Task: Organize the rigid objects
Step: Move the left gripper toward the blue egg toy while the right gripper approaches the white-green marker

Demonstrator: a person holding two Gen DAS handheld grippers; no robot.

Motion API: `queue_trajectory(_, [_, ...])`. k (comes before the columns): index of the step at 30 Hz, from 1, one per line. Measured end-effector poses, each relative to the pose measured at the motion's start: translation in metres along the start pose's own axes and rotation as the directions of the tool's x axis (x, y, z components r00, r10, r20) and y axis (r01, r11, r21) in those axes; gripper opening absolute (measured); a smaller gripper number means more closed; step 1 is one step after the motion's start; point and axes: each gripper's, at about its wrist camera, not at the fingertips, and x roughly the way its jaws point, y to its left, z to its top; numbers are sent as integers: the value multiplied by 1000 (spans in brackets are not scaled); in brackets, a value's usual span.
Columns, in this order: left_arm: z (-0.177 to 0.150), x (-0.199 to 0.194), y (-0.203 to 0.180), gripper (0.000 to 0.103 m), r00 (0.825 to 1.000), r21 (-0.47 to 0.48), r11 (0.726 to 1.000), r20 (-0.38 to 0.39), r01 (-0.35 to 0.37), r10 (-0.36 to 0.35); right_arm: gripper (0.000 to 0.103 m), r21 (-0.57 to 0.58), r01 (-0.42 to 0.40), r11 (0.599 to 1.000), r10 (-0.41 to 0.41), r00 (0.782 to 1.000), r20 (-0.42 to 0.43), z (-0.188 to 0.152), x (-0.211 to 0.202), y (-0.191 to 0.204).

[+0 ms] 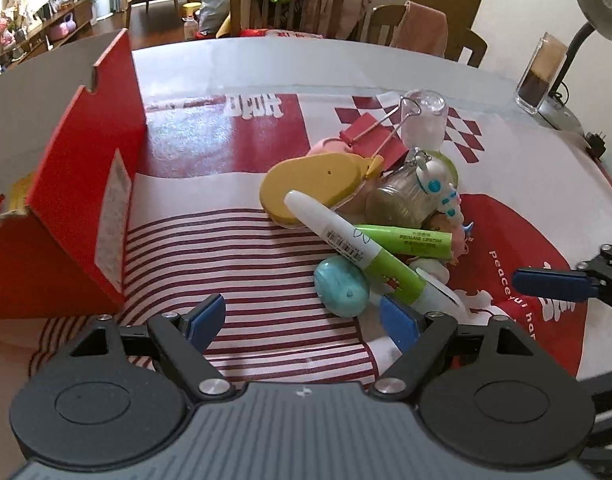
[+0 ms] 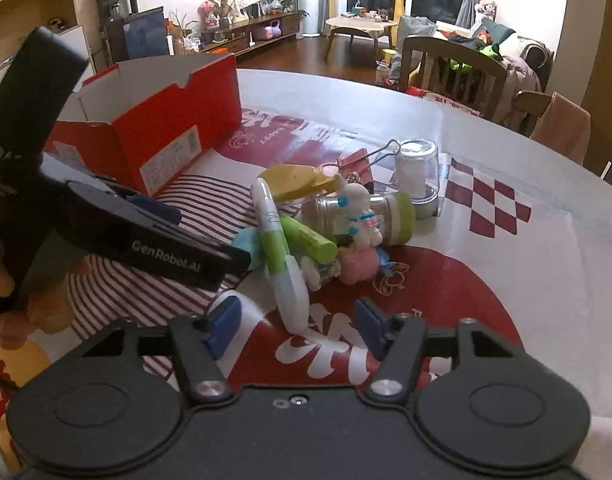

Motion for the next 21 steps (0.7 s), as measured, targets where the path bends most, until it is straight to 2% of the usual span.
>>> queue_trajectory(8, [2,13,-7,84,1000,12,1000,-15,-7,7,37,-5,-3,1000,3,999,-32,1,17,-3])
queue_trajectory(14, [3,17,-9,81,1000,27,999,-5,-22,22,35,-5,-12,1000,11,999,-38,3,25,-2])
queue_trajectory(15, [3,18,-9,80,1000,28,999,-3,-21,21,32,-8,-13,1000,13,999,-37,3,27,-2])
queue_trajectory(18, [4,18,-10,67,1000,40,999,3,-13,13,25,-19,-26,999,25,999,-34,5,31,1])
queue_trajectory(21, [5,18,-11,62,1000,42,999,4,-7,7,22,-22,-26,999,25,999,-37,5,33,2])
